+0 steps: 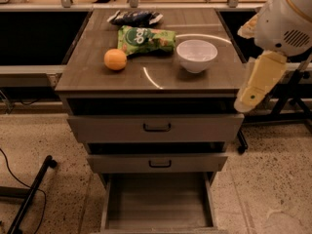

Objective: Place orange into bottom drawer

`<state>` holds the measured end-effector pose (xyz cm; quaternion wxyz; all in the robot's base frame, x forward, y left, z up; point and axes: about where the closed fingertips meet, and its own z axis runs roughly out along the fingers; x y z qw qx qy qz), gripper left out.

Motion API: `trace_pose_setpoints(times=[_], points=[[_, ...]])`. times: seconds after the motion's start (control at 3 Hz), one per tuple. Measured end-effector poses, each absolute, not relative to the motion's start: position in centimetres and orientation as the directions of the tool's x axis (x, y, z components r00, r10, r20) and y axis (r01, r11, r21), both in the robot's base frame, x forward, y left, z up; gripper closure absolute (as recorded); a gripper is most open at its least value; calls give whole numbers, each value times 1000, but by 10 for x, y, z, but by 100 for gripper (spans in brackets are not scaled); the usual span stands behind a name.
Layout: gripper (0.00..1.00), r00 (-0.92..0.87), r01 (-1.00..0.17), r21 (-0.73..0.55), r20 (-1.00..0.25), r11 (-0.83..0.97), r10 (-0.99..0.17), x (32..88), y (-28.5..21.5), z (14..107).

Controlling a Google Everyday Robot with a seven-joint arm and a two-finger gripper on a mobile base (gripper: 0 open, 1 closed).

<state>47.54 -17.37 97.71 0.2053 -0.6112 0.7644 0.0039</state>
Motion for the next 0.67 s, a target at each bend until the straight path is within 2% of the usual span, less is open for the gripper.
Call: trace_pose_setpoints(times=[0.33,0.67], points=[[0,-137,-942,-221,-432,252,-891,500,-132,968],[0,-137,-942,-221,-432,252,-891,500,-132,968]])
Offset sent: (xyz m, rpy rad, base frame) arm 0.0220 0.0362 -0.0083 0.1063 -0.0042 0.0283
